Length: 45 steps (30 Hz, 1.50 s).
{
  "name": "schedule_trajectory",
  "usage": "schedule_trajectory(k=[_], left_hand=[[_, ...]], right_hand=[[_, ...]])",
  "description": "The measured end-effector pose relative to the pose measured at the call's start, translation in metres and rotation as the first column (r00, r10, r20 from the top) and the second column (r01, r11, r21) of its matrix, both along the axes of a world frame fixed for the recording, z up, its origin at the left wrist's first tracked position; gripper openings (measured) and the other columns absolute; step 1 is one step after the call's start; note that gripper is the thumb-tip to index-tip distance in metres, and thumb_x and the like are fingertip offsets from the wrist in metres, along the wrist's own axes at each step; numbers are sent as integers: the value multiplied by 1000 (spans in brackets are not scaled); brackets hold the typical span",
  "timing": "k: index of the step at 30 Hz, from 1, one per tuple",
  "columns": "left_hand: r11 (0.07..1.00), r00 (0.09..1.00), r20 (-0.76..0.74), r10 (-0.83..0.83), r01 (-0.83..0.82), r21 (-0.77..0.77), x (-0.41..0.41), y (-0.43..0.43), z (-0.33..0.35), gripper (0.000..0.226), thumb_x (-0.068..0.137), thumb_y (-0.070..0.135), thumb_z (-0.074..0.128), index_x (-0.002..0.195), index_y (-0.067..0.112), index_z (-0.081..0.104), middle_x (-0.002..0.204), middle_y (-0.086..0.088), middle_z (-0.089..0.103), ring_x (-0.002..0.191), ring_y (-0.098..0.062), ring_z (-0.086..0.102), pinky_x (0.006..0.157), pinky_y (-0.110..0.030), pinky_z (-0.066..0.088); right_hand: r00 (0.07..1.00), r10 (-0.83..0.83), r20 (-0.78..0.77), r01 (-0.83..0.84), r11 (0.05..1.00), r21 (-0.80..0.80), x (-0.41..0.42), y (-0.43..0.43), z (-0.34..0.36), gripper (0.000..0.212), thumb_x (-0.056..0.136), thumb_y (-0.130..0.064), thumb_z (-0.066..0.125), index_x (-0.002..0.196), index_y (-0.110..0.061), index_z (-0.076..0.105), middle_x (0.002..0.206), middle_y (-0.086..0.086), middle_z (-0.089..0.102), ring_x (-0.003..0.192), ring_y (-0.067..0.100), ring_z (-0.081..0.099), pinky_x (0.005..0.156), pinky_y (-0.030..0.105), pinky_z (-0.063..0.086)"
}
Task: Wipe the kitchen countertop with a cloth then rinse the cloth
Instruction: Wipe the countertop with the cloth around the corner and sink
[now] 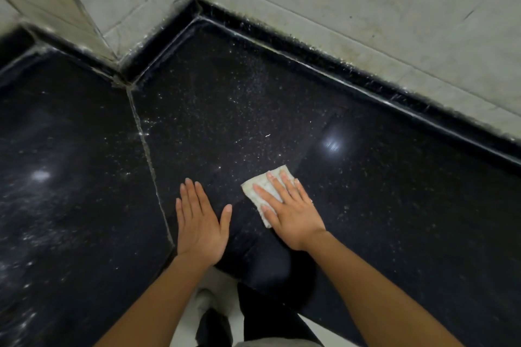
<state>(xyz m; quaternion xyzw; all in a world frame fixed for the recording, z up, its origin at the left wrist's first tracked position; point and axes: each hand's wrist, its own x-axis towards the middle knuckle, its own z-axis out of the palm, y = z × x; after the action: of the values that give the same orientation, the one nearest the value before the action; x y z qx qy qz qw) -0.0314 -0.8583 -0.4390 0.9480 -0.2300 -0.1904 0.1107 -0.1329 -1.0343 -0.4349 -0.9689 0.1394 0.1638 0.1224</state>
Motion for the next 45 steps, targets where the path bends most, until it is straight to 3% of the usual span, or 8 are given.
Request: schedule_trajectory(k=[10, 19, 22, 26, 29, 34, 38, 45], left_hand=[[999, 999, -35, 25, -23, 40, 4, -24, -8, 99, 75, 73, -8, 138, 0, -28, 148, -18, -35, 138, -26, -34, 112, -37, -21], [999, 999, -46, 25, -23, 40, 5, -25, -5, 100, 75, 74, -7, 139, 0, -25, 149, -19, -32, 138, -27, -32, 113, -38, -19], [998, 998, -57, 26, -23, 51, 5, -26, -4, 100, 73, 74, -10, 138, 1, -29, 148, -19, -35, 137, -26, -34, 112, -37, -20], [998, 999, -47, 28, -26, 52, 5, -25, -3, 100, 74, 74, -9, 139, 0, -26, 149, -19, -32, 139, -27, -31, 113, -37, -19], [998, 999, -37, 31, -29, 55, 5, -25, -4, 100, 76, 74, -8, 141, 0, -24, 149, -18, -32, 140, -27, -30, 114, -38, -17], [993, 999, -36, 41, -36, 113, 5, -26, -6, 98, 76, 74, -10, 138, 1, -31, 146, -17, -39, 137, -27, -35, 114, -39, -17], [989, 998, -43, 42, -35, 147, 6, -26, -6, 98, 75, 75, -12, 138, 2, -33, 145, -16, -42, 135, -25, -39, 112, -37, -20], [985, 998, -25, 50, -46, 166, 6, -28, -6, 97, 76, 74, -12, 138, 2, -30, 145, -15, -42, 135, -25, -38, 112, -37, -19]], right_hand=[[981, -191, -17, 190, 981, -44, 47, -108, -2, 51, 102, -47, 5, 150, -43, -10, 159, -6, -21, 143, 15, -27, 114, 33, -20], [901, -434, -19, 434, 901, 2, 63, -90, -6, 53, 102, -46, 5, 151, -36, -10, 160, 3, -17, 145, 22, -25, 116, 38, -20], [956, -294, 3, 294, 956, -2, 39, -58, -10, 53, 101, -45, 3, 151, -33, -12, 160, 6, -17, 145, 24, -23, 116, 38, -19], [995, 78, 68, -72, 994, -84, -10, -40, -14, 51, 104, -44, 7, 153, -31, 10, 160, 9, 17, 148, 30, 8, 116, 44, 6], [976, 209, 54, -204, 975, -85, -19, -59, -11, 49, 104, -47, 12, 152, -38, 6, 160, 1, 10, 149, 23, 2, 117, 39, 1], [999, -53, -5, 52, 995, -80, 25, -124, -14, 54, 92, -56, -4, 144, -46, -16, 161, -5, -13, 143, 13, -26, 114, 32, -20], [977, -212, -28, 209, 976, -66, 70, -182, -7, 54, 100, -51, 8, 151, -42, -6, 161, -4, -17, 146, 17, -21, 116, 35, -14], [900, -435, -27, 435, 900, -30, 130, -215, -10, 55, 100, -50, 7, 152, -38, -7, 161, 2, -18, 146, 23, -20, 117, 41, -13]])
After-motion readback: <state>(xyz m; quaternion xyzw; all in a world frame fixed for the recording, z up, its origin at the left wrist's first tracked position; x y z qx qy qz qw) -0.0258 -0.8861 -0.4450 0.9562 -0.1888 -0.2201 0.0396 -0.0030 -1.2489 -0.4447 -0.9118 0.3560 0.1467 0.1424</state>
